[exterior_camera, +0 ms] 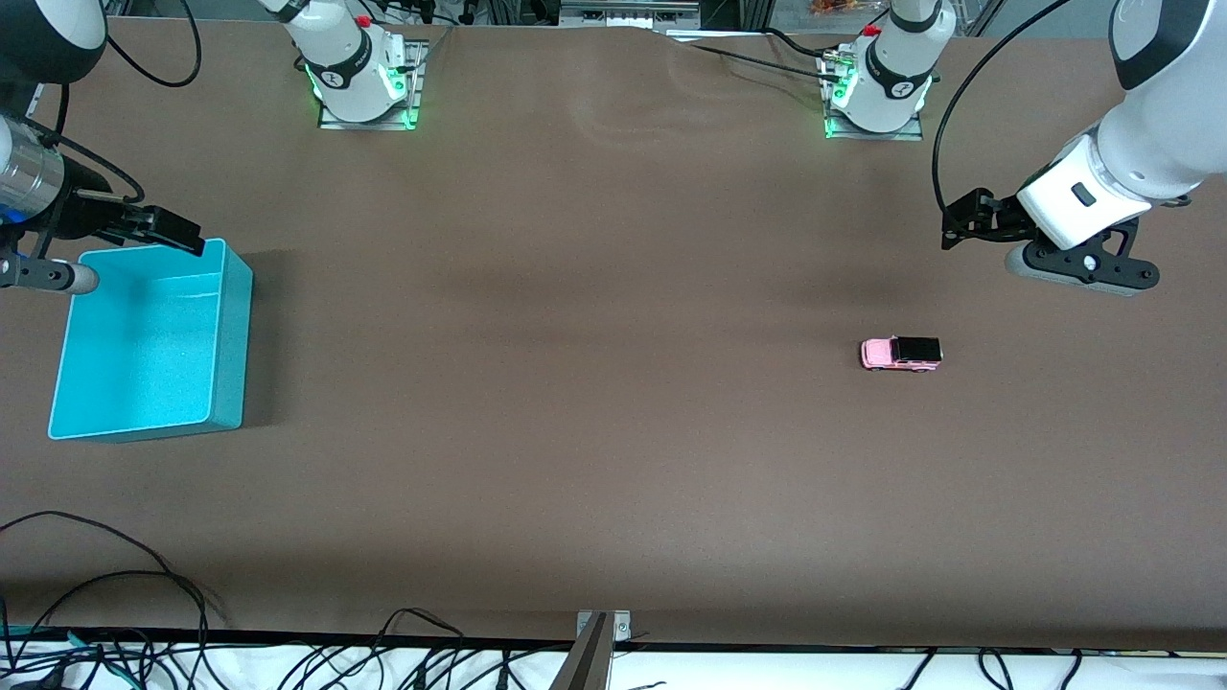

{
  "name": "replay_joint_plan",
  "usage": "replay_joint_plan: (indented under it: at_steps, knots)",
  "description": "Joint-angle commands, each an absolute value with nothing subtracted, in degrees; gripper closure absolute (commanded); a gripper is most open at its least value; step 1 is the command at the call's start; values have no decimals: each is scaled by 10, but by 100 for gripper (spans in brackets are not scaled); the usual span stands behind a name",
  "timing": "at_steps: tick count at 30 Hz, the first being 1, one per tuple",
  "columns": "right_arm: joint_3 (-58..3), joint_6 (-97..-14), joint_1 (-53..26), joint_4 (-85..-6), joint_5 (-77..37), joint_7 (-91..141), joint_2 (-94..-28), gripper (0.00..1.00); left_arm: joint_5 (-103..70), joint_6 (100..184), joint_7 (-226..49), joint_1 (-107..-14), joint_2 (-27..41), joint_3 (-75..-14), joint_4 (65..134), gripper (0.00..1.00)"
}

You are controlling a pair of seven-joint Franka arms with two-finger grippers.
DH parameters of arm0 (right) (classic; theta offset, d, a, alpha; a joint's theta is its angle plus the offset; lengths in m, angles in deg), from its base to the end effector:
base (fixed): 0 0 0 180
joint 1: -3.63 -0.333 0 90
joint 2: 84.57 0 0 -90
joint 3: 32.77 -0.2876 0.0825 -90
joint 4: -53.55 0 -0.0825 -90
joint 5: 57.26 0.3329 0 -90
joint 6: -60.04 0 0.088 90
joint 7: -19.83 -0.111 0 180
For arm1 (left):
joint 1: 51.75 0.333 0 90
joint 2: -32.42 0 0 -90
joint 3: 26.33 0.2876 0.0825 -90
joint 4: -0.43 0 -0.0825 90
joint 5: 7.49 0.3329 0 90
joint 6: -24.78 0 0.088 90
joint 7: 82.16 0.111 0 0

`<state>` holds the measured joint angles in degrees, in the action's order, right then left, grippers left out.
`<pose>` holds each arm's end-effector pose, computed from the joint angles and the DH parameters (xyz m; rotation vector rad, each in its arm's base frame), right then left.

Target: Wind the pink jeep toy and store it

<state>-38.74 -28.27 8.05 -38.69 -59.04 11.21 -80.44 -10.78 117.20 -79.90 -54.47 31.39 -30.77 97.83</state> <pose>0.5144 0.0087 0.5369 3.0926 -0.1887 -0.2136 0.5003 -0.0688 0.5325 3.0734 -0.2449 -0.1655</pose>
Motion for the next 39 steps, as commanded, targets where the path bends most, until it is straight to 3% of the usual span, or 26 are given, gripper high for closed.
replay_joint_plan:
  at_steps: [1,39]
  knots:
    - [-390,-279,82,-377,-595,118,-804,0,-102,1158,-805,-542,306,-309,959,0]
    - [-401,-276,78,-369,-596,120,-804,0,-103,1158,-805,-541,306,-308,959,0]
